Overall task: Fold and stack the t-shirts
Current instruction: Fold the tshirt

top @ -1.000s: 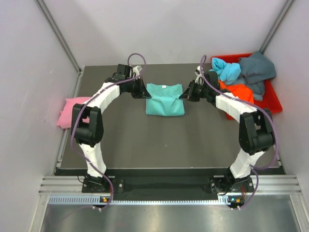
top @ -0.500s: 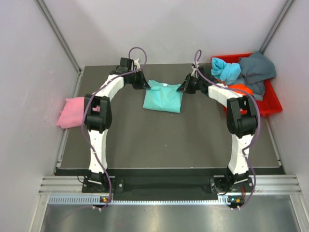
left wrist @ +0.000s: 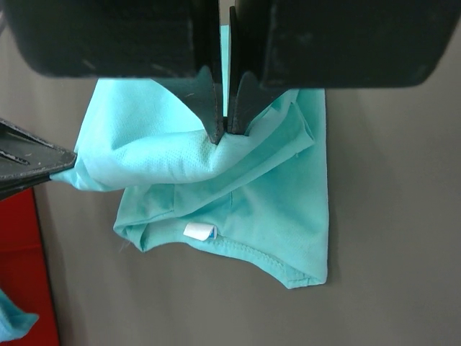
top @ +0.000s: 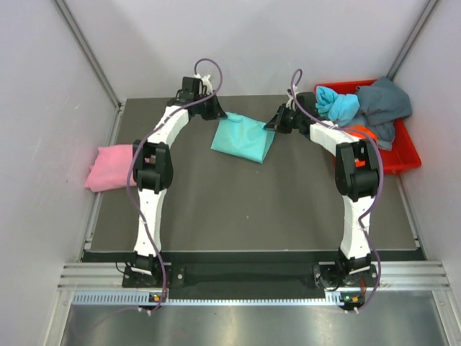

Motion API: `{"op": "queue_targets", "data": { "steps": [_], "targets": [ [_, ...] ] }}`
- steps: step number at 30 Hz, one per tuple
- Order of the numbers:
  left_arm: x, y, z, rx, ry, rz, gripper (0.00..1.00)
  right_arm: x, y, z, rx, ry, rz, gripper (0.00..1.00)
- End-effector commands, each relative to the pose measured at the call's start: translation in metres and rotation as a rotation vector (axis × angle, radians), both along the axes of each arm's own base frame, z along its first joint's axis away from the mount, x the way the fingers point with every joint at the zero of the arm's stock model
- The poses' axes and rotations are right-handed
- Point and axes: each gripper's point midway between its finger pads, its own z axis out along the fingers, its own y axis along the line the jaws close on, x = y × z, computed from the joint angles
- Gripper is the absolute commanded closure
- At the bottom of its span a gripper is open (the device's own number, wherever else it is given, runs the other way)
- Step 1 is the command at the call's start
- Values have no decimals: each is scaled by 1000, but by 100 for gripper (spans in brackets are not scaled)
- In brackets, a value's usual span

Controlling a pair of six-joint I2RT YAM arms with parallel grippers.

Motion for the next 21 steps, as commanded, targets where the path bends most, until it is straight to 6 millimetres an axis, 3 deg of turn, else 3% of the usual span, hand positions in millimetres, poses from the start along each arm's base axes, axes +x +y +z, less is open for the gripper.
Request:
{"op": "queue_targets", "data": {
  "steps": [1, 9, 17, 21],
  "targets": [
    [22, -6, 16, 0, -120, -6, 100, 19, -6, 28, 15, -94, -19, 100],
    [33, -15, -6, 23, -144, -26, 100, 21, -15, 15, -1, -70, -51, 100],
    [53, -25, 5, 38, -243, -18, 100, 25, -28, 13, -14, -68, -82, 100],
    [57, -26, -6, 57, -251, -20, 100, 32, -35, 4, -31, -62, -102, 100]
  ]
}}
